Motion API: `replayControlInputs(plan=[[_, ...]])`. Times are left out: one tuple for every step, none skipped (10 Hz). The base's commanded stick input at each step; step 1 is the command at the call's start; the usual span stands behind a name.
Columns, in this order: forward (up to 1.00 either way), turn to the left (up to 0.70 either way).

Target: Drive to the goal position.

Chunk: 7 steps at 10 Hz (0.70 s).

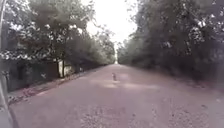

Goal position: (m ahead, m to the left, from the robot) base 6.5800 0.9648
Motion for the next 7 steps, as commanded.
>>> replayControlInputs(plan=[[0.7, 0.0], [0.7, 0.0], [0.7, 0.0], [0.7, 0.0], [0.7, 0.0], [0.7, 0.0], [0.7, 0.0]])
